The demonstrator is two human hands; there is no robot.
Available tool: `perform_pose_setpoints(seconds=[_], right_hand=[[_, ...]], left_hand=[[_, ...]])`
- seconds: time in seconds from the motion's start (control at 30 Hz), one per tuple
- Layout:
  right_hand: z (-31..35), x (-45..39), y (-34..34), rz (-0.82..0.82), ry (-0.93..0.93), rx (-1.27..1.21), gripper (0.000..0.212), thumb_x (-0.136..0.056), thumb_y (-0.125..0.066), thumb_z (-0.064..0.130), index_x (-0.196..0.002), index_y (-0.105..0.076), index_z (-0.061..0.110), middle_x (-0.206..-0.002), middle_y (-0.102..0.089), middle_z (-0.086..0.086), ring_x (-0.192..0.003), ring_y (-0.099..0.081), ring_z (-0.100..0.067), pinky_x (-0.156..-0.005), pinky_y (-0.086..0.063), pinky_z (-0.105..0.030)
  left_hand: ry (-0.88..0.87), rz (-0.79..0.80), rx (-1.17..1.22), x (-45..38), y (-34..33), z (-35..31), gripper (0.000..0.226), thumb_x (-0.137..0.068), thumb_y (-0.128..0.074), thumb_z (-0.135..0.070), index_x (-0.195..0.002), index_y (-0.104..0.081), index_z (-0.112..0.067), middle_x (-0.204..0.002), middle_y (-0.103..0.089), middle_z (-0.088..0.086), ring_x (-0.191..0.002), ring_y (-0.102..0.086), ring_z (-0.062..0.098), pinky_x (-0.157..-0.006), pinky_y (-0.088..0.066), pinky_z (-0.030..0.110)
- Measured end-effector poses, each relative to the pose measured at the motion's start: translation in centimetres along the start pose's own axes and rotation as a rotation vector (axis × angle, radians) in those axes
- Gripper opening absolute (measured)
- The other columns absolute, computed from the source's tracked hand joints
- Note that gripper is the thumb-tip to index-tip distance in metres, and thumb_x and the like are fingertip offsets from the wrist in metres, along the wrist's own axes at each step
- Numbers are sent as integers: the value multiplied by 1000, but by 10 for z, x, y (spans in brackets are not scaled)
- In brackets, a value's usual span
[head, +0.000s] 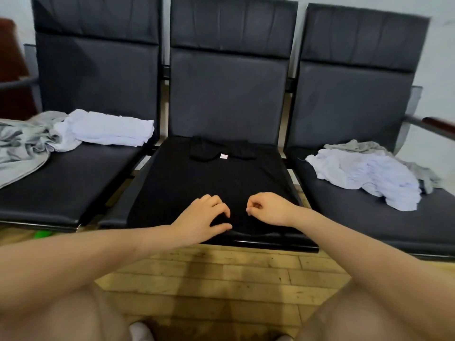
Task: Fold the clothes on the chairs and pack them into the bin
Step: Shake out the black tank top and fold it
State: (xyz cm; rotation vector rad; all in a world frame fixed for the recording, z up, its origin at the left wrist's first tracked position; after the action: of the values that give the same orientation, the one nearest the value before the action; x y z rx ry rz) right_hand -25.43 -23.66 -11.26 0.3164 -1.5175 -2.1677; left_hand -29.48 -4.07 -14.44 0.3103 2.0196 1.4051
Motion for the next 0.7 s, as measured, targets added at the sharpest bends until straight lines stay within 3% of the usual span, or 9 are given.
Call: perform_pose_setpoints(seconds=[0.1,0.23,0.3,0.37,0.4,0.53,0.6,0.7], right_hand=[[3,5,-1,-26,13,-3,29,-101,-43,33,-78,-59,27,-84,-61,9,-83,-58,-10,-80,-46,-30],[9,8,-6,-79,61,-17,46,-93,-31,64,-72,-49,27,-76,-52,9,-76,-51,-10,-73,-44,-32],[12,4,-11,-76,57,150,47,-86,-40,70,-89,-54,26,-87,-55,9,-85,-52,-12,-75,-45,-32],[12,-7,-14,-112,17,284,42,-92,-50,53,-115,-56,19,-105,-58,1,-100,-54,-19,-80,-47,-35],[12,-14,-13,-138,-6,299,36,-94,-52,42,-117,-55,15,-109,-59,-3,-103,-55,-22,-80,-47,-35],[11,-36,7,-227,-93,85,22,-95,-50,22,-109,-61,9,-107,-65,-10,-102,-60,-29,-80,-45,-32],[5,-44,24,-282,-121,-60,19,-94,-52,17,-106,-65,11,-102,-67,-7,-96,-61,-25,-76,-44,-27],[-9,-50,48,-367,-187,-183,12,-93,-54,16,-91,-64,21,-84,-62,5,-79,-57,-13,-63,-38,-21]], left_hand=[[72,-6,28,-5,-1,5,23,-94,-54,-39,-107,-63,-22,-99,-57,-10,-95,-51,9,-84,-44,27],[365,-33,269,-24,1,19,19,-99,-48,-27,-106,-59,-13,-88,-55,-7,-86,-55,15,-71,-35,24],[449,18,349,-37,3,26,21,-100,-43,-22,-107,-59,-9,-94,-56,-2,-93,-56,18,-76,-35,24],[527,51,419,-47,5,33,24,-101,-40,-21,-109,-59,-9,-100,-55,0,-97,-52,16,-81,-35,23],[564,51,455,-52,6,38,24,-101,-39,-21,-108,-59,-10,-102,-55,0,-97,-51,15,-82,-35,24],[589,22,490,-69,16,53,24,-100,-41,-26,-94,-59,-13,-91,-57,-2,-89,-52,13,-77,-36,25],[532,-1,470,-78,28,61,32,-98,-48,-34,-84,-61,-9,-79,-58,-3,-77,-52,11,-71,-39,26],[418,6,406,-82,46,76,22,-88,-61,-44,-75,-65,-26,-77,-64,-13,-76,-58,1,-75,-44,18]])
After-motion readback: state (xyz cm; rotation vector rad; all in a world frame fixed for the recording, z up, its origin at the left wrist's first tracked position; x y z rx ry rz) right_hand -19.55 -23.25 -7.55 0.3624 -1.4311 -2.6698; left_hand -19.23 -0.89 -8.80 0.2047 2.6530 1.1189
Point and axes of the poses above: each hand's wrist, its own x-axis away from the middle knuckle, its own y-axis out of the back of the hand, z = x × y, the point moved 3 cm from there along -x, towards the middle knuckle
